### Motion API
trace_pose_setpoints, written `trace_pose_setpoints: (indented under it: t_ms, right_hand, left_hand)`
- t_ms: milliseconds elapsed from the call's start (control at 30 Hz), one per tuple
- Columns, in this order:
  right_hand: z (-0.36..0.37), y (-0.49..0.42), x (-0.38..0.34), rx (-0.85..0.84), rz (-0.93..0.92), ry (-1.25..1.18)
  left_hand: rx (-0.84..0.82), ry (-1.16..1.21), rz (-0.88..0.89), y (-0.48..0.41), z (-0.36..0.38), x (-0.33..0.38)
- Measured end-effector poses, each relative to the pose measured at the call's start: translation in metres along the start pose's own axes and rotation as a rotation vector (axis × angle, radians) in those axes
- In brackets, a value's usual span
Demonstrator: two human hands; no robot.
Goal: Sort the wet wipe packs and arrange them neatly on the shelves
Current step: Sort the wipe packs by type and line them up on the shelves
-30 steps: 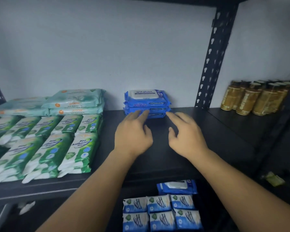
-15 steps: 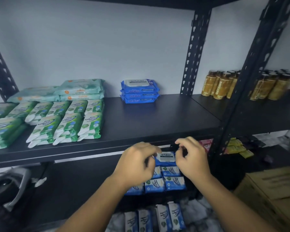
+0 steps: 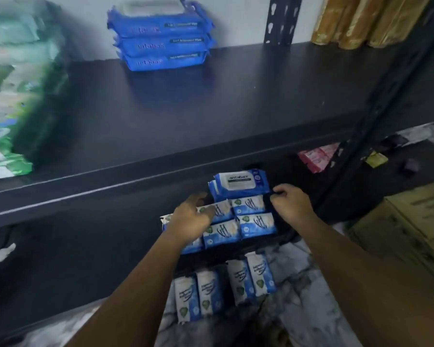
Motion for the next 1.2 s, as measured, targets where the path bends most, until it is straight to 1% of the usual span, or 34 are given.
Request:
trace_pose_setpoints:
  t_ms: [133,300,400,467,567,633,733,833,933,1033,1200]
  right_hand:
    - [0.026,-0.053,0.045,0.017,0.114,-0.053]
    - [0.059,-0.106,0.073,-0.028,0.112,-0.103]
    - [0.072,-0.132,0.076,-0.046,0.109,-0.105]
    - [0.080,-0.145,0.072,-0.087,0.140,-0.093]
    - [0.091,-0.158,0.071,-0.100,0.119,-0.039]
    - [0.098,-0.161,0.072,-0.095,0.098,-0.016]
    - [0.104,-0.161,0.073,-0.108,0.059,0.037]
    - [0.106,-0.161,0.076,-0.126,0.050,0.061]
    - [0.107,-0.166,0.080,-0.124,0.050,0.038]
    - [0.106,-0.171,0.085,-0.118,0.123,-0.049]
    - [0.110,-0.174,0.086,-0.217,0.142,-0.147]
  left_hand:
    - [0.016,0.021,-0.051,-0.059,0.042,-0.024]
    - [0.040,-0.143,-0.018,-0.131,0.075,-0.049]
    - [0.062,-0.174,-0.024,-0.168,0.090,-0.046]
    - [0.028,-0.183,-0.024,-0.182,0.098,-0.043]
    - [-0.042,-0.196,-0.059,-0.193,0.105,-0.047]
    - [-0.059,-0.241,-0.081,-0.198,0.106,-0.053]
    - [-0.036,-0.282,-0.103,-0.201,0.107,-0.064]
    - [0.015,-0.254,-0.123,-0.202,0.106,-0.070]
    - [0.027,-0.272,-0.117,-0.206,0.106,-0.070]
    - [-0.006,-0.228,-0.152,-0.211,0.108,-0.067]
    - [-0.007,-0.113,-0.233,-0.217,0.116,-0.066]
Point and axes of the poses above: each hand's wrist, its own y-axis away from the middle knuckle, its own z-axis out of the palm, x = y × z, the point moved 2 cm from there along -y, towards the middle knuckle, and after that the axes turned 5 degrees about -y, right-handed, at the moved point
